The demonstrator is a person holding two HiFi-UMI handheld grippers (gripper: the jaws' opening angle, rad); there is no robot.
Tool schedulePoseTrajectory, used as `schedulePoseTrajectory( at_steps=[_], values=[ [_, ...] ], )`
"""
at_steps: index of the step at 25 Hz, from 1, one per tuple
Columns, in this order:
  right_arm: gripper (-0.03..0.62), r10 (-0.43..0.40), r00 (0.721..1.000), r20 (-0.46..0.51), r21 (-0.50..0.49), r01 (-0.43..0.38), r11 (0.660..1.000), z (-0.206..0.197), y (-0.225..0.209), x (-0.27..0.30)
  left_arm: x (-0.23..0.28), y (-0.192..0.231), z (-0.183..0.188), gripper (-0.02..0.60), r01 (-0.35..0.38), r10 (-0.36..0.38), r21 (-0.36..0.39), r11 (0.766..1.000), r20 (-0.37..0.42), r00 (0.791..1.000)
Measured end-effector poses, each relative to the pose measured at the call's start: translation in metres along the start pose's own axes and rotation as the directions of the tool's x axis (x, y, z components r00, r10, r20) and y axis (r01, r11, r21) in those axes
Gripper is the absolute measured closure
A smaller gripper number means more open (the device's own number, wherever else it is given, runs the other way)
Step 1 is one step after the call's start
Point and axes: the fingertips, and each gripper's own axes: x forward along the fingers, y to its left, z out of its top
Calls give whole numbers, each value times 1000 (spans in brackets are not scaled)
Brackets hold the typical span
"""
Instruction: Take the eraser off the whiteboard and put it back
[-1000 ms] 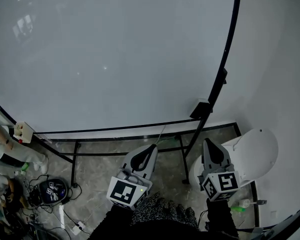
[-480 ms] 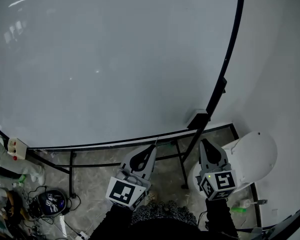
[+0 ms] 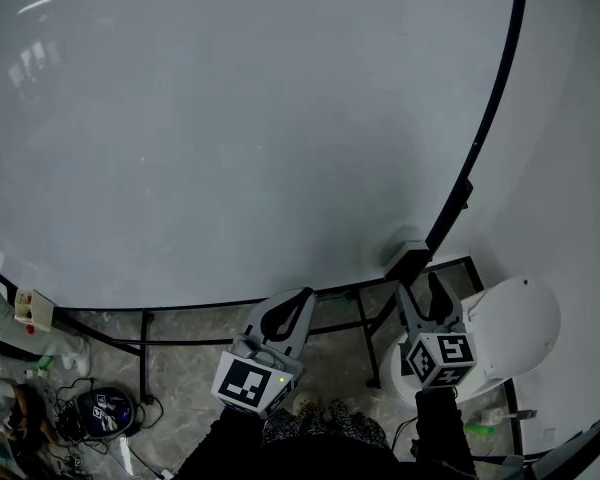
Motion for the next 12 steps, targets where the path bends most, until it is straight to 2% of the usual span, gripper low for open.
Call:
schedulePoseTrajectory(
  at_steps=[5, 12],
  values=[
    [296, -29, 999, -46, 66, 32, 997, -20, -17, 29, 9, 7, -3, 580, 12, -12, 8, 1000, 0, 1000],
    [293, -51, 993, -106, 105, 63, 992, -42, -32, 64, 19, 11, -3, 580, 19, -19, -20, 1000, 13, 1000]
  ],
)
